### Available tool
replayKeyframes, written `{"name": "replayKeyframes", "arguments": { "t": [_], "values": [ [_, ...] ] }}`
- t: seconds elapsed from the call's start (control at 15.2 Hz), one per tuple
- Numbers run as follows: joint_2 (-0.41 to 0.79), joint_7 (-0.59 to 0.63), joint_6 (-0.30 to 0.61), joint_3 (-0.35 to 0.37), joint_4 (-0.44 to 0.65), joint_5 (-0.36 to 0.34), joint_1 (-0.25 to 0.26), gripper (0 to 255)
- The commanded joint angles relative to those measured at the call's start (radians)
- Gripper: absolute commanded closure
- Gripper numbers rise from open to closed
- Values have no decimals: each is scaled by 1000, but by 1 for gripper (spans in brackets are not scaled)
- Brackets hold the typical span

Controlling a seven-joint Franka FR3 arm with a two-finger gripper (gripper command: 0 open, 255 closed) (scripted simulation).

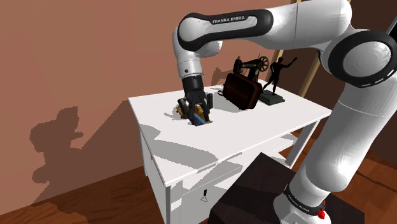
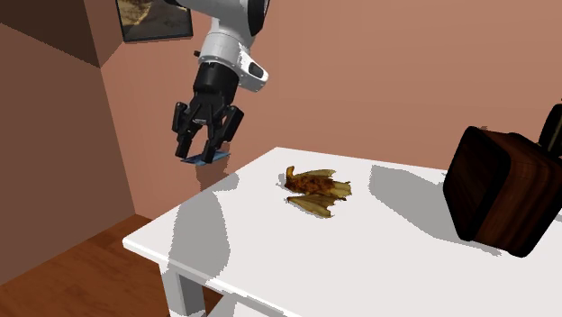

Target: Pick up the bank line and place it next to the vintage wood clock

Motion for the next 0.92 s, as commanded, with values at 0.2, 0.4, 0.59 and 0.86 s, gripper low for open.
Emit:
{"name": "replayKeyframes", "arguments": {
  "t": [0.2,0.4,0.59,0.86],
  "values": [
    [-7,16,-64,-2,59,5,-2,255],
    [-5,27,-103,-2,100,8,-3,255],
    [-2,39,-142,-2,144,11,-4,255],
    [6,56,-194,-3,206,15,-4,255]
  ]
}}
